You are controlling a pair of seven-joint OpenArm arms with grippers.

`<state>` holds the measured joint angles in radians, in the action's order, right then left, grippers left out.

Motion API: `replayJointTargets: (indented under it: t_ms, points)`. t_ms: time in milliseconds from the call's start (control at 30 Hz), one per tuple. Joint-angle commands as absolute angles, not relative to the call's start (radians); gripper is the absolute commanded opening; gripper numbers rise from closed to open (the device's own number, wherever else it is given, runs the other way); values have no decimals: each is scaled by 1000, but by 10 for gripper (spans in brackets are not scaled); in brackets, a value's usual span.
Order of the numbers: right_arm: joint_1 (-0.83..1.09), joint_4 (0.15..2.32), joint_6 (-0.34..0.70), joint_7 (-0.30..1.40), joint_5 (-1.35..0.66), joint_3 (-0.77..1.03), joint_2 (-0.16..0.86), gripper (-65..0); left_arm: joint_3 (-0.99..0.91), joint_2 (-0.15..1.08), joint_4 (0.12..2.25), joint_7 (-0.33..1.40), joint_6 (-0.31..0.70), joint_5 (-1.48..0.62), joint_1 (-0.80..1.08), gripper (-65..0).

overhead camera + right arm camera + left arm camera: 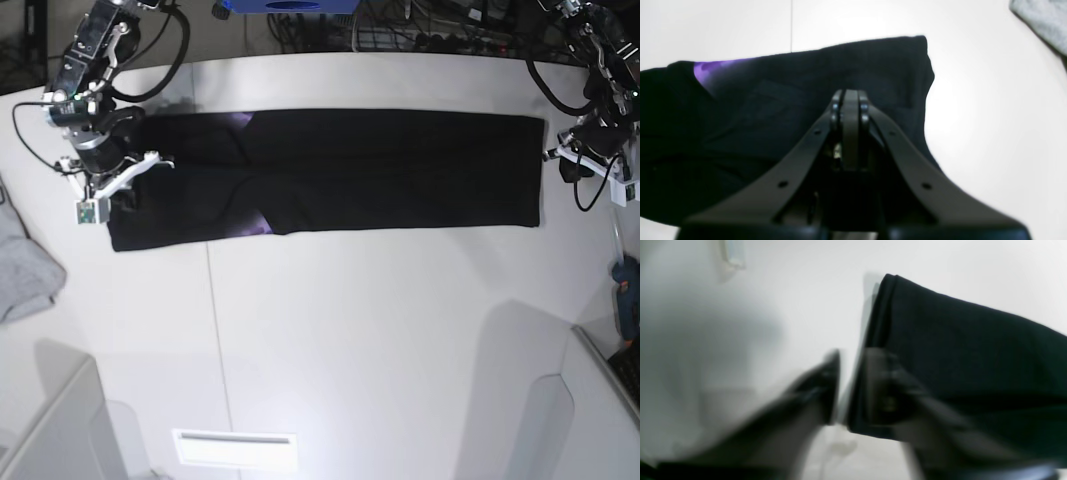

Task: Fold the T-shirt properly
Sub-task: 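Move both grippers to the ends of the folded strip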

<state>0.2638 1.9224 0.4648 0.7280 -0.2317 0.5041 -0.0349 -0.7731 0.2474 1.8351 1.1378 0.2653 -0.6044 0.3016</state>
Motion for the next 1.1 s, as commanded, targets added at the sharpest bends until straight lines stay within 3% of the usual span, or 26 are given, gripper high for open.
replayJointTargets:
  t_ms: [0,67,133,400,567,667,833,1067]
  points:
    - [254,1942,466,700,-245,506,-27,-650,-782,265,1824,1127,266,-625,303,-313]
    - [254,1942,467,700,-245,506,-27,-650,-782,266,1768,1125,266,-648,300,-128]
    - [255,1940,467,700,-245,506,-27,-650,-776,266,1719,1125,266,-667,294,-10]
    - [255,1940,467,700,-262,504,-28,-650,-750,262,1541,1125,266,-667,213,-10]
    - [263,1940,467,700,-289,504,-28,-650,-670,265,1498,1092,266,-661,214,-171]
    - [266,1940,467,700,-295,504,-28,-650,-648,266,1454,1024,266,-661,222,-304]
    - [266,1940,467,700,-295,504,-27,-650,-647,266,1417,1020,266,-661,222,-650]
    - [266,1940,467,700,-295,504,-27,-650,-653,286,1495,1015,266,-659,229,-650]
